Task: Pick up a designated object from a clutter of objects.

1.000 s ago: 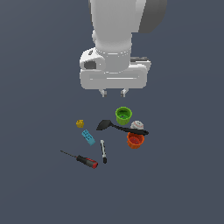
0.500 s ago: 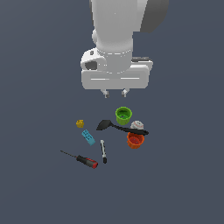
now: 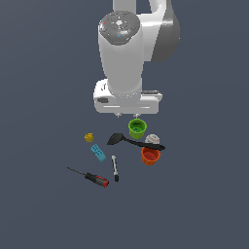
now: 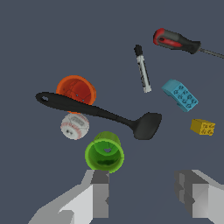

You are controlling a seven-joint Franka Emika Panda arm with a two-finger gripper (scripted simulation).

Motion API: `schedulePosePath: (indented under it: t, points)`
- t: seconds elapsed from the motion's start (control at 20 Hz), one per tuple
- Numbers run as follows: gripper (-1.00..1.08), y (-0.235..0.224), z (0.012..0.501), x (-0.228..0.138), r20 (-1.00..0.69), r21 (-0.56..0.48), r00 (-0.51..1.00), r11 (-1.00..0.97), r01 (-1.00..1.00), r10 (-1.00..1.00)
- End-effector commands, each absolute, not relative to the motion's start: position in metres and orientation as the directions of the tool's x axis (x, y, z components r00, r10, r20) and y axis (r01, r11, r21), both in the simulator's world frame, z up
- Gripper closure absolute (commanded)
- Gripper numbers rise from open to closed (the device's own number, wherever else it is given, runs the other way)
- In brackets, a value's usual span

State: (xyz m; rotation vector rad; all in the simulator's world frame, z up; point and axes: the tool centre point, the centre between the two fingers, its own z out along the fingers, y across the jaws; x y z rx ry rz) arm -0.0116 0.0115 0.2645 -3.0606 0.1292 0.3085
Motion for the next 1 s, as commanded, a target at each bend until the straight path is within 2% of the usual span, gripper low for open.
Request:
schedulePosePath:
  t: [0.0, 0.45, 0.95]
  points:
    - [-0.20, 0.012, 0.239, -0.021, -0.282, -0.057, 0.954, -0.990, -0.125, -0.105]
    - [-0.20, 0.018, 0.146, -0.070, -0.591, -0.029, 0.781, -0.963, -0.269, -0.201]
    - [-0.20, 0.024, 0.098, -0.107, -0.747, 0.020, 0.619, -0.940, -0.342, -0.241]
